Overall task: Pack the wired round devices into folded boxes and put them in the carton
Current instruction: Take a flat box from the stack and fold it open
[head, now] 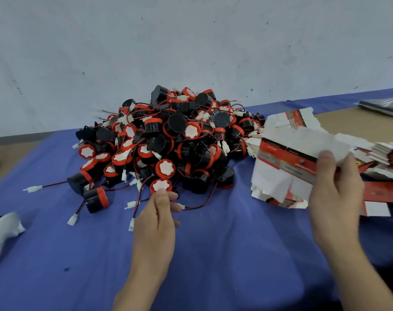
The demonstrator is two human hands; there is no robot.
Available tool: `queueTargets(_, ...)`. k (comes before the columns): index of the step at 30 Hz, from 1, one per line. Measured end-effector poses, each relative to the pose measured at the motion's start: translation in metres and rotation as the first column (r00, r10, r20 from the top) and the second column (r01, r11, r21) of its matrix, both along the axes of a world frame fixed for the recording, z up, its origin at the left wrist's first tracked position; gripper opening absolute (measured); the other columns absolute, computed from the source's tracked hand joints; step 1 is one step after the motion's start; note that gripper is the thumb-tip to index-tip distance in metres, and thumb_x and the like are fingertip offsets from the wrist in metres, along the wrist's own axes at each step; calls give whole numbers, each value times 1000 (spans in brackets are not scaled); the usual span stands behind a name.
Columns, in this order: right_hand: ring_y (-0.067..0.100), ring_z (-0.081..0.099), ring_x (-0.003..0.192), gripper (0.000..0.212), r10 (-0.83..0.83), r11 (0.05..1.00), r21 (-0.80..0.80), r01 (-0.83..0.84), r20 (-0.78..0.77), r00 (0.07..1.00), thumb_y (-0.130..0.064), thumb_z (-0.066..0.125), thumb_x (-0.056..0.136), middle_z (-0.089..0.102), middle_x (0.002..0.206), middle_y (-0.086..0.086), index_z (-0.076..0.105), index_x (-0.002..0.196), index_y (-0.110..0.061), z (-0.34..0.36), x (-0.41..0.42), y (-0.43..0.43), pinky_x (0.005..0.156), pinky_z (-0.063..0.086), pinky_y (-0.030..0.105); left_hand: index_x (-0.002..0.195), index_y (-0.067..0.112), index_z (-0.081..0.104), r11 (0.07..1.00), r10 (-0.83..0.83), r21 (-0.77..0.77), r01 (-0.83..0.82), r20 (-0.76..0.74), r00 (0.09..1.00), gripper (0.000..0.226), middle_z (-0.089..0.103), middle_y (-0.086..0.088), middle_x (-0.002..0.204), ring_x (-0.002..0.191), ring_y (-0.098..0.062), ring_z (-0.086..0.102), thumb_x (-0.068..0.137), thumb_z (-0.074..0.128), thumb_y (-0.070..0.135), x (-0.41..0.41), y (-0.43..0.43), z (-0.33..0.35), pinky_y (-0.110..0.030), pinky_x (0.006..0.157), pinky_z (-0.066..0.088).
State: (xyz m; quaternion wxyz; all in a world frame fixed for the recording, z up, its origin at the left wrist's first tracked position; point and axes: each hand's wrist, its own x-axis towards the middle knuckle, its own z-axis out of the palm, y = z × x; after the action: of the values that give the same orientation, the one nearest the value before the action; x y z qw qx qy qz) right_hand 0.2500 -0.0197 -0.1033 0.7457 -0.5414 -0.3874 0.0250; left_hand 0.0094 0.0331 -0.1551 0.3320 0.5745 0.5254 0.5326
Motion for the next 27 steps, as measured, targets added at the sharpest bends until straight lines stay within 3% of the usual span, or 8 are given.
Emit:
queueTargets(3, 0, 70, 83, 19, 260, 965, 56, -258, -369, 893, -28, 52, 104, 75, 91, -18, 69, 95, -30, 4, -6, 5, 68, 55, 19, 101, 32, 64, 999, -33, 18, 31, 93, 995, 36, 71, 12, 86, 70, -10, 65, 106, 31, 43, 3, -2, 7, -36, 69, 53)
queueTargets(6, 12, 73, 78, 23, 366, 883, -66, -465, -521, 771, -28, 58, 101, 76, 80, -8, 75, 85, -28, -3, -18, 12, 78, 55, 38, 109, 31, 63, 995, -95, 11, 94, 138, 986, 37, 71, 13, 94, 82, -9, 67, 99, 33, 51, 4, -4, 9, -34, 78, 55)
queueTargets(10, 17, 74, 78, 41, 497, 737, -161, -656, -528, 688, -28, 55, 102, 76, 81, 1, 78, 69, -37, -16, -46, 22, 74, 58, 37, 119, 42, 58, 981, -188, -32, 193, 117, 975, 28, 69, 25, 106, 97, 6, 64, 99, 40, 51, 1, -6, 9, -15, 80, 51)
queueTargets(14, 19, 74, 86, 29, 565, 629, -273, -728, -482, 669, -30, 53, 103, 77, 91, 4, 76, 86, -26, -27, -67, 27, 79, 57, 38, 107, 47, 66, 960, -266, -54, 275, 129, 955, 21, 72, 25, 101, 90, 7, 67, 103, 48, 35, -1, -8, 12, -5, 66, 47)
queueTargets(16, 14, 72, 88, 23, 550, 640, -311, -702, -453, 702, -31, 53, 103, 76, 93, 2, 71, 93, -21, -31, -72, 30, 78, 56, 31, 107, 46, 66, 962, -253, -61, 265, 154, 955, 22, 74, 21, 101, 91, 3, 69, 104, 49, 33, -2, -8, 13, -10, 66, 50)
queueTargets(20, -7, 64, 90, 20, 513, 746, -352, -566, -238, 825, -32, 54, 103, 68, 101, -18, 51, 119, -44, -36, -82, 34, 68, 48, 8, 115, 47, 60, 982, -185, -14, 190, 173, 967, 23, 72, 23, 106, 97, 3, 67, 105, 46, 33, -3, -9, 14, -16, 73, 51)
queueTargets(23, -9, 60, 99, 39, 520, 774, -333, -539, -152, 840, -42, 56, 97, 59, 106, -37, 40, 132, -49, -41, -87, 31, 76, 49, 10, 119, 46, 60, 980, -199, 45, 194, 190, 962, 26, 71, 25, 107, 99, 5, 66, 105, 48, 28, -2, -11, 17, -9, 73, 50)
queueTargets(27, -10, 60, 107, 60, 599, 718, -312, -623, -180, 780, -56, 56, 84, 63, 112, -31, 44, 142, -43, -43, -94, 29, 87, 49, 14, 112, 56, 62, 945, -326, 85, 316, 163, 931, 30, 70, 24, 114, 104, 2, 66, 100, 59, 28, -1, -18, 25, -8, 81, 48)
